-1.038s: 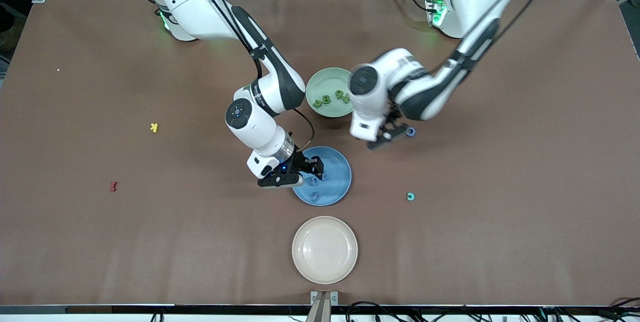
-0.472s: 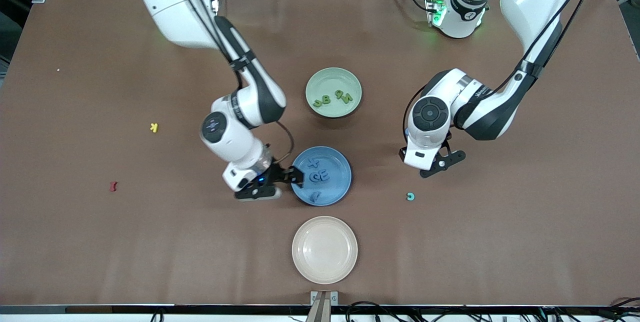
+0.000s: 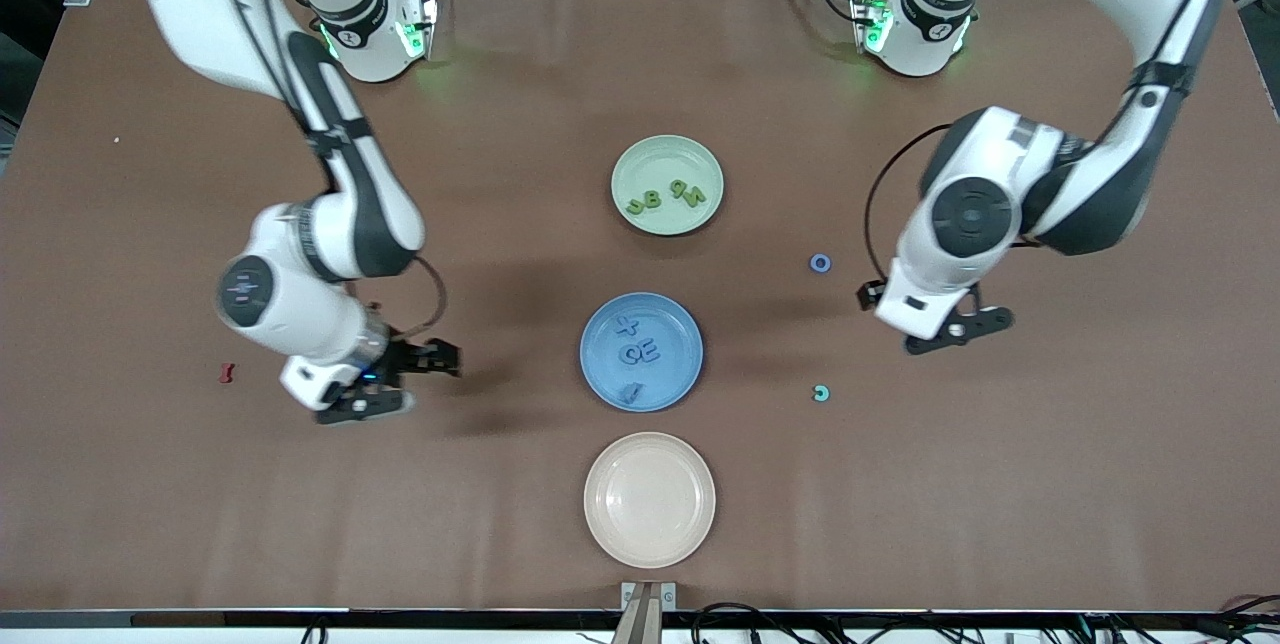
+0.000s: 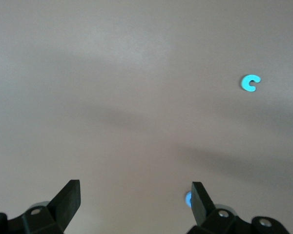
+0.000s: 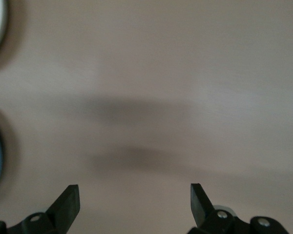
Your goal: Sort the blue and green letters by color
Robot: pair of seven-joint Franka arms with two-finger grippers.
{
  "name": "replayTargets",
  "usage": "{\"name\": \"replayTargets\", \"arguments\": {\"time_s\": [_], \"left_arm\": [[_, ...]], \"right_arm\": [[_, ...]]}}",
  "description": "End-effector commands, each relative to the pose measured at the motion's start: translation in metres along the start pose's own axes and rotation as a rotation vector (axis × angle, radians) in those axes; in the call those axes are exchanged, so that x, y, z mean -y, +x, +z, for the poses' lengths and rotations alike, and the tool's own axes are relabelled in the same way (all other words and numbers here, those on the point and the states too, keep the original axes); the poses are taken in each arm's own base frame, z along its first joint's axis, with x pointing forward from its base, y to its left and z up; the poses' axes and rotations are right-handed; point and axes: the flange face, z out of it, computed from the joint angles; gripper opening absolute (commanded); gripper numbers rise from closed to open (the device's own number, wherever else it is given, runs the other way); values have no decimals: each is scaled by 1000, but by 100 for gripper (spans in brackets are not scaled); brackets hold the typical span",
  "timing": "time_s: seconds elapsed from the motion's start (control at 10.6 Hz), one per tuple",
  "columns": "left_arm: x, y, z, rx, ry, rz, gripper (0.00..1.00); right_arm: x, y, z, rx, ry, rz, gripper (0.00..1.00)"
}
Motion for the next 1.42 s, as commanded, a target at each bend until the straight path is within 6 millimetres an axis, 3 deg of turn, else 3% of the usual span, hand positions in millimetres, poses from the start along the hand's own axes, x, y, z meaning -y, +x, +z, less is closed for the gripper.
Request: {"name": "replayTargets", "arguments": {"time_s": [0.0, 0.19, 0.38, 0.66, 0.94, 1.32], "left_arm": [[34, -5, -34, 26, -51, 75, 100], [53, -13, -57, -1, -72, 121, 100], [72, -13, -78, -40, -79, 122, 100], [103, -26, -136, -111, -162, 84, 100], [118, -41, -170, -154, -184, 94, 100], [145, -58, -208, -188, -252, 150, 100]], "right_arm": [[-61, -24, -65, 79, -111, -31, 100], [-90, -29, -105, 62, -118, 8, 100], [-101, -38, -148, 60, -147, 10, 100], [-105, -57, -212, 53, -146, 39, 100], [-111, -79, -265, 57, -139, 68, 100], [-109, -91, -339, 57, -224, 134, 100]]}}
